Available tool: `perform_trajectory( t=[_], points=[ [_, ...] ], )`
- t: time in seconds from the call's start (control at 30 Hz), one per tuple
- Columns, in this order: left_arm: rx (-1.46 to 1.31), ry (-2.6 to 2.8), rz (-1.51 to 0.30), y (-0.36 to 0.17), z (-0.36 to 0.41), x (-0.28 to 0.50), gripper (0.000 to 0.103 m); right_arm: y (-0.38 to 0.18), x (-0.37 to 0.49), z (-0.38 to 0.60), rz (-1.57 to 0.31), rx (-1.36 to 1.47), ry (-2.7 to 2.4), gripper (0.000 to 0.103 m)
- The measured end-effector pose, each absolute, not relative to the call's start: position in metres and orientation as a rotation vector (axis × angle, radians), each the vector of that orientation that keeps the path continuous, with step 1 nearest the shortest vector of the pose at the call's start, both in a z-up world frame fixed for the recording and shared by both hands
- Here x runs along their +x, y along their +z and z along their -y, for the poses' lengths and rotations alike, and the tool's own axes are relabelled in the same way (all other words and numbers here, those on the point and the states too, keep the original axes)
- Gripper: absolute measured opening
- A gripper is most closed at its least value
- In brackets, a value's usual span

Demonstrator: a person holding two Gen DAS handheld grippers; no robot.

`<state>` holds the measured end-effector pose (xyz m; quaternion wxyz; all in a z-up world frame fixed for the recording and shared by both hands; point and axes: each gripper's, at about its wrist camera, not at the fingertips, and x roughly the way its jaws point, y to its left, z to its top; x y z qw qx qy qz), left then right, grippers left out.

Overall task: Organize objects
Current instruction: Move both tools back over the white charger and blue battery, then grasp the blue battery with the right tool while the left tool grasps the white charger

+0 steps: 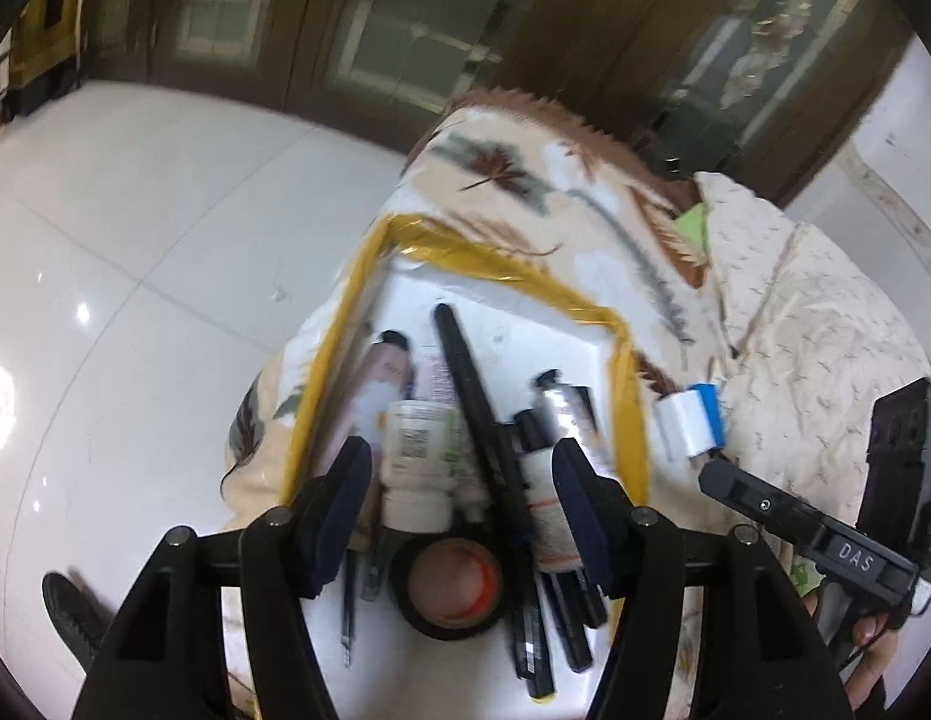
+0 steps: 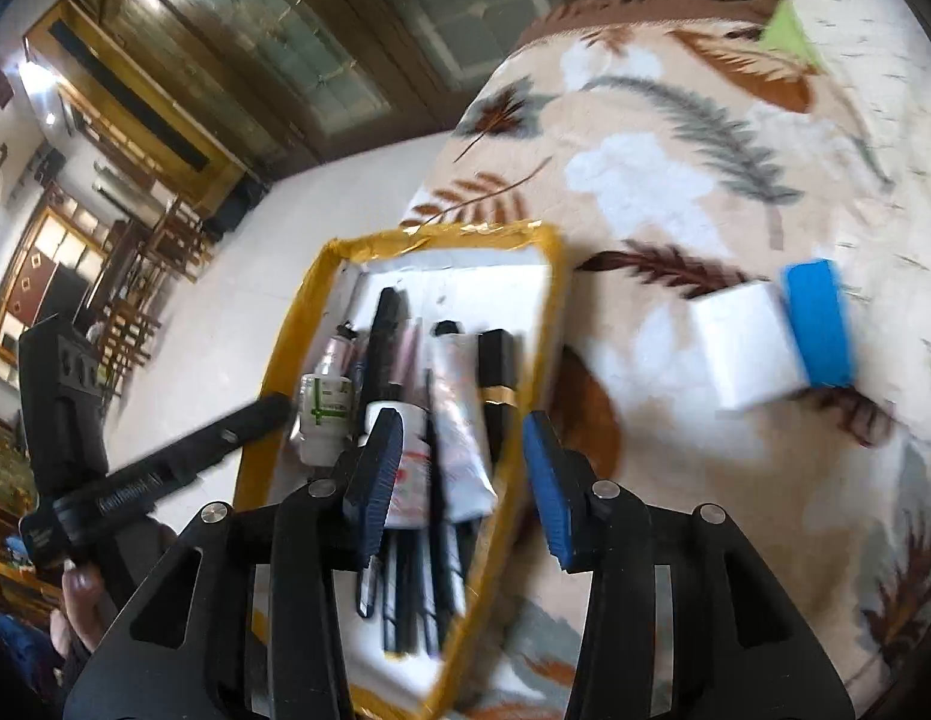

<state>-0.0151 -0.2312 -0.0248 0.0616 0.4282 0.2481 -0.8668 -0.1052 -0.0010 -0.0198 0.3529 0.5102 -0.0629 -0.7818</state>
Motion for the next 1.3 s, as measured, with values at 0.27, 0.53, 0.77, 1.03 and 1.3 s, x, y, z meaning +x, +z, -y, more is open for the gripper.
perform_trajectory(
  t=[0.27,0.53,0.77,1.03,1.3],
  points=[
    [1.407,-2.734,-0.877,-0.025,0.161,-0.01,0.063,-0.034,-0.101,-0.088,0.205,1.358,-2.111,0.042],
    [1.431,-2.795,-0.807,-0.028,0.119,-0.005,0.063,-0.051,-0.145,-0.106,0.163,1.429,-2.167,0.042],
    [1.463,-2.807,-0.74,-0.031,0.11,-0.009,0.063,-0.057,-0.199,-0.098,0.206,1.485,-2.219,0.042],
    [1.486,-2.811,-0.741,-0.031,0.107,-0.017,0.063,-0.079,-0.221,-0.082,0.137,1.572,-2.224,0.042],
    [1.504,-2.777,-0.731,-0.023,0.1,-0.029,0.063,-0.074,-0.197,-0.071,-0.099,1.522,-2.278,0.033]
  ],
)
